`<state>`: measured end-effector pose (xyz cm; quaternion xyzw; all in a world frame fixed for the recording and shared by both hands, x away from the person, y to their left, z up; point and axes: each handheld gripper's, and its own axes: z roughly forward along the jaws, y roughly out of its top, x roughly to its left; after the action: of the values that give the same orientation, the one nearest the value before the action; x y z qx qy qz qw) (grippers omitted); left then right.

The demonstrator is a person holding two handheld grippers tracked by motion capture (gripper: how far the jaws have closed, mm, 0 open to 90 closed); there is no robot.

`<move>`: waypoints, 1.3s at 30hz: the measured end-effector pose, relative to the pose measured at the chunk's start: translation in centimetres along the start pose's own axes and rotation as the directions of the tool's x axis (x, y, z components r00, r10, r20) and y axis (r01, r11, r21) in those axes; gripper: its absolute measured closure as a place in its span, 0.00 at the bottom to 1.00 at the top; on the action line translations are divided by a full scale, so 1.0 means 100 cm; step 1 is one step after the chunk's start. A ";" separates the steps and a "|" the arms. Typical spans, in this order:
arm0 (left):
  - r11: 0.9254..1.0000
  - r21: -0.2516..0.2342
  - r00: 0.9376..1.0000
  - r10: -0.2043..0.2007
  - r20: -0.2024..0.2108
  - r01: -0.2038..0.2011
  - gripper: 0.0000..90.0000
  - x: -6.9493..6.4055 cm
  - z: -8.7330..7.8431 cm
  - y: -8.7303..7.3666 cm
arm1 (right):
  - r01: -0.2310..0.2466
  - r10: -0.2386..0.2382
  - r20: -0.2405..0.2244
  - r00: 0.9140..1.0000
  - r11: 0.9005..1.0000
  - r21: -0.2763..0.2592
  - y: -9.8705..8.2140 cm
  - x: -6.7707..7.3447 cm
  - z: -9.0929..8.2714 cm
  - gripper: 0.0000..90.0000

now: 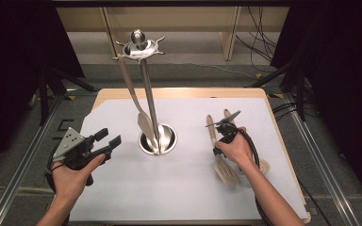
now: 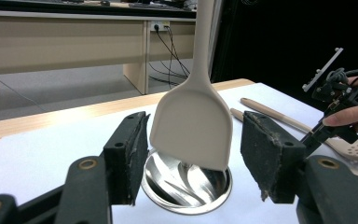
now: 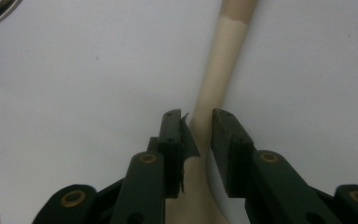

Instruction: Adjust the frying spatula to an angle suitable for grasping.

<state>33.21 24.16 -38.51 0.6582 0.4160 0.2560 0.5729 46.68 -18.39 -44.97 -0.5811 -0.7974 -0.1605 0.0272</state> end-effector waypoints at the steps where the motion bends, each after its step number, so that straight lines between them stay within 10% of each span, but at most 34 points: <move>1: 1.000 0.002 1.000 0.001 0.001 -0.001 0.45 0.000 0.000 0.000 | 0.002 -0.002 0.004 1.000 1.000 0.019 0.001 -0.001 -0.001 0.83; 6: 1.000 -0.001 1.000 -0.001 0.001 0.001 0.45 -0.001 0.000 0.000 | -0.029 0.029 -0.005 1.000 0.999 0.046 0.007 -0.002 0.001 0.81; 8: 1.000 -0.006 1.000 -0.002 0.007 0.002 0.45 0.000 0.001 -0.001 | 0.053 -0.052 -0.012 0.999 0.998 0.038 0.010 -0.009 0.003 0.81; 9: 1.000 0.004 1.000 0.002 0.000 -0.002 0.45 0.000 0.001 -0.001 | -0.033 0.034 -0.013 0.999 0.997 0.070 0.010 -0.004 0.002 0.80; 25: 1.000 0.021 1.000 0.008 0.010 -0.008 0.45 -0.002 0.004 -0.004 | -0.154 0.155 0.001 0.988 0.982 0.109 0.019 -0.001 0.008 0.84; 37: 1.000 0.020 1.000 0.006 0.011 -0.006 0.45 -0.002 0.003 -0.004 | -0.206 0.204 0.026 0.979 0.973 0.102 0.015 -0.003 0.006 0.88; 39: 1.000 0.019 1.000 0.007 0.011 -0.007 0.45 -0.003 0.003 -0.004 | -0.158 0.156 0.026 0.987 0.985 0.072 0.011 -0.008 0.007 0.88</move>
<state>33.27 23.77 -38.89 0.6662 0.4131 0.2506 0.5680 48.10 -18.60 -45.53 -0.6423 -0.7548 -0.1221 0.0532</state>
